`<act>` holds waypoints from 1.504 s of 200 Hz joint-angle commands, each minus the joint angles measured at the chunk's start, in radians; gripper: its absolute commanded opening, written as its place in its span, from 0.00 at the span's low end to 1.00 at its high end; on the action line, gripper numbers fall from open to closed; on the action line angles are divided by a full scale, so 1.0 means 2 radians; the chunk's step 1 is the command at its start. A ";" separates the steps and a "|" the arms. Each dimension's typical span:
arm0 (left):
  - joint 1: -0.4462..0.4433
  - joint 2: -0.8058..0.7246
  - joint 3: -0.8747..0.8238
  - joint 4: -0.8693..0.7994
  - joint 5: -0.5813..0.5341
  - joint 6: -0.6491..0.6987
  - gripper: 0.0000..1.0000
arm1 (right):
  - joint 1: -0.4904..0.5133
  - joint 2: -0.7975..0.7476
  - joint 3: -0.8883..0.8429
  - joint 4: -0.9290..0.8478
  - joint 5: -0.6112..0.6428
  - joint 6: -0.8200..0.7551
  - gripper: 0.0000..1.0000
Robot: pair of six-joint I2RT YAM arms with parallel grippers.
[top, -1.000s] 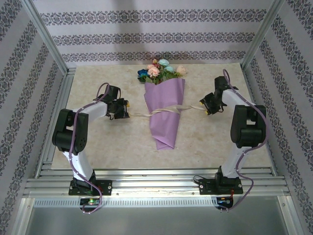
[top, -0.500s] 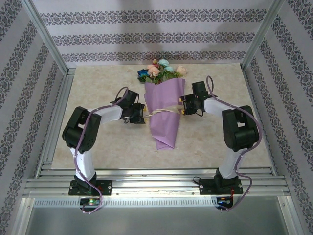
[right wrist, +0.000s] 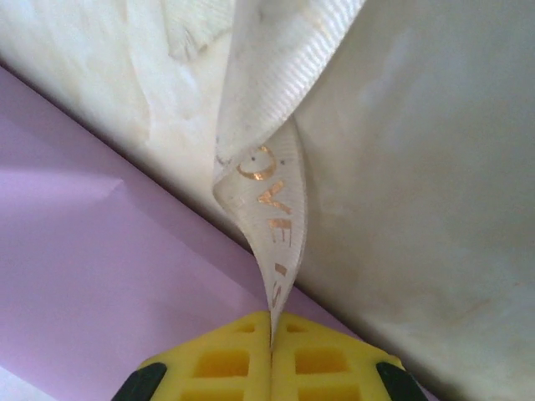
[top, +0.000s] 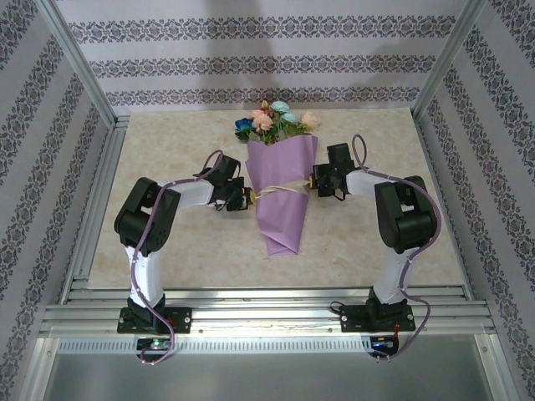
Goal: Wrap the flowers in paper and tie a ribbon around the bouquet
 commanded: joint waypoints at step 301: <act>0.268 -0.148 -0.158 0.154 -0.027 0.011 0.00 | -0.294 -0.106 -0.125 0.035 -0.072 -0.144 0.00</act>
